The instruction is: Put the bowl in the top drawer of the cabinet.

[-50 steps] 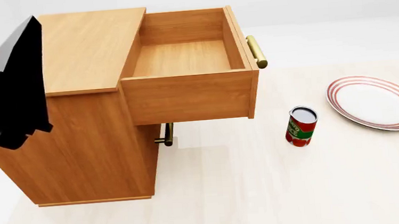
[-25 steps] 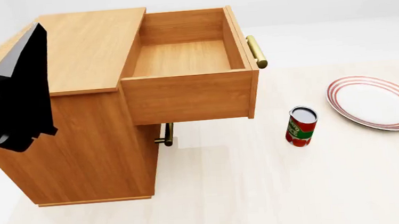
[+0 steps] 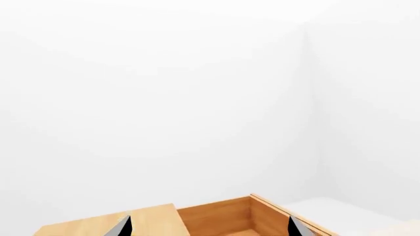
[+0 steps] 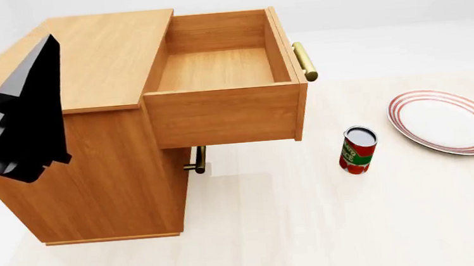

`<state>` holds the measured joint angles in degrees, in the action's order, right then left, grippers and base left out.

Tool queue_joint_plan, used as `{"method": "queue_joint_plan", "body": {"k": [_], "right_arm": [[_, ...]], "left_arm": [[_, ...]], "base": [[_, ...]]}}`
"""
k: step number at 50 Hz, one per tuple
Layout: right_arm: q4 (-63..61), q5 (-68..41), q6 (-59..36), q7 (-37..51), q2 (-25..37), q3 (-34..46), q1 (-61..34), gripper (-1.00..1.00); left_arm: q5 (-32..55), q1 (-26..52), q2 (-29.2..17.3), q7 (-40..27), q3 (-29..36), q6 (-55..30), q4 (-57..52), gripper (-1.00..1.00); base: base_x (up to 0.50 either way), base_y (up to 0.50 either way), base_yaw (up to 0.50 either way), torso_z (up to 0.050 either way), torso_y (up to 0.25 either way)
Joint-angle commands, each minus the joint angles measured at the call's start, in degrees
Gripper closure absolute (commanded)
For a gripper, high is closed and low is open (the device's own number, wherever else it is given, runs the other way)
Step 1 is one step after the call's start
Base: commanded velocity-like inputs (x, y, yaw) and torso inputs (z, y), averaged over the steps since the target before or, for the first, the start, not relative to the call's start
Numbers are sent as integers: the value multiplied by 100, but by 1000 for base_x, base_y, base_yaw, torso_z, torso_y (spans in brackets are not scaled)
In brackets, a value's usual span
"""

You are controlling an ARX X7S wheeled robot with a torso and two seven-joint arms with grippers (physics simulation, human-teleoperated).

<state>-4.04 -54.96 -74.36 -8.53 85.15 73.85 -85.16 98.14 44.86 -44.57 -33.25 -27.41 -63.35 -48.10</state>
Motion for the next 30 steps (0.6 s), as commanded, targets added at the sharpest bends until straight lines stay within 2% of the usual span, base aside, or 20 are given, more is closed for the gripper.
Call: {"method": "queue_joint_plan", "body": {"k": [1, 14, 30], "right_arm": [[170, -517, 579, 411, 117, 161, 406, -100], [615, -955, 1400, 980, -266, 451, 994, -100], [1170, -1023, 1904, 1297, -733, 673, 1541, -100]], "left_arm": [[-48, -32, 6, 35, 10, 15, 4, -100], [-80, -57, -3, 60, 12, 41, 2, -100], [-102, -211, -1, 87, -57, 64, -25, -100]], "base": [[0, 0, 0, 0, 0], [0, 0, 0, 0, 0], [0, 0, 0, 0, 0]]}}
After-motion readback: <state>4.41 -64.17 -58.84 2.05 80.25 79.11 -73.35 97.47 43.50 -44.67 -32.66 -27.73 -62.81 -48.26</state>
